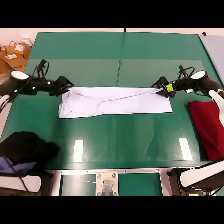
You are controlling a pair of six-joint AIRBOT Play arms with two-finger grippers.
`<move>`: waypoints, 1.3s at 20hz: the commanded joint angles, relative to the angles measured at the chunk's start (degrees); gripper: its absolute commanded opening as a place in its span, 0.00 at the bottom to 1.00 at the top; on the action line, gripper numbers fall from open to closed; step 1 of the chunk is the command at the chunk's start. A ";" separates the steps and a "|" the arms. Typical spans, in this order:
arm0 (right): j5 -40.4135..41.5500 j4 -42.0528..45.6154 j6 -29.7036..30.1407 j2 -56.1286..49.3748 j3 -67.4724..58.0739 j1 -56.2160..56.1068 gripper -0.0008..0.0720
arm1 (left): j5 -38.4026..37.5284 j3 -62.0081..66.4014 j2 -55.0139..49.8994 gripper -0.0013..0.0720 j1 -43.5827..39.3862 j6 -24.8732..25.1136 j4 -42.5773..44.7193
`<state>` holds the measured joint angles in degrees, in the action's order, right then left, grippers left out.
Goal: Fold the shirts.
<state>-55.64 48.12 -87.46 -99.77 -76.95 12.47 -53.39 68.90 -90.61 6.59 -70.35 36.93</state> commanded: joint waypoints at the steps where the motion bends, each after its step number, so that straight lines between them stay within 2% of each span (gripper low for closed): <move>1: -7.41 -0.52 3.26 -5.29 -10.80 3.37 0.76 | 0.11 9.60 -5.88 0.72 1.88 -2.67 0.17; 5: -20.90 -0.31 11.23 -5.16 -15.82 11.93 0.76 | -15.34 18.34 -5.03 0.72 6.86 -2.82 0.15; 6: -22.51 0.02 13.18 -5.18 -15.17 13.97 0.76 | -17.86 19.50 -5.03 0.64 6.84 -3.21 0.17; 7: -23.74 0.61 14.88 -5.20 -14.08 15.52 0.76 | -19.34 19.74 -4.92 0.35 6.67 -3.13 -0.13; 9: -25.05 2.16 18.75 -5.40 -10.67 18.12 0.76 | -20.61 19.71 -4.81 0.04 5.84 -3.15 0.39; 13: -24.76 2.21 23.30 -7.74 -4.48 19.04 0.76 | -19.93 19.71 -4.81 0.04 2.45 -3.13 0.63; 17: -24.68 -1.42 25.31 -10.91 -3.48 14.10 0.76 | -14.53 19.71 -4.83 0.04 -4.33 -3.13 3.26; 18: -24.48 -1.88 25.66 -10.93 -3.76 12.61 0.72 | -13.20 19.69 -4.83 0.04 -6.29 -3.13 4.09; 20: -25.33 -2.12 26.01 -10.82 -6.36 10.08 0.05 | -9.64 19.58 -4.87 0.05 -10.93 -3.15 6.60; 23: -30.91 -2.23 24.06 -7.98 -11.50 8.61 0.04 | -5.09 19.02 -5.75 0.04 -19.06 -5.64 12.07; 26: -37.11 -2.27 21.44 1.14 -13.70 8.55 0.04 | -1.84 19.02 -9.79 0.04 -27.67 -6.60 12.17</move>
<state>-86.87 46.46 -63.79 -104.62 -88.18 21.65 -59.61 88.01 -97.82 -13.80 -75.46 46.83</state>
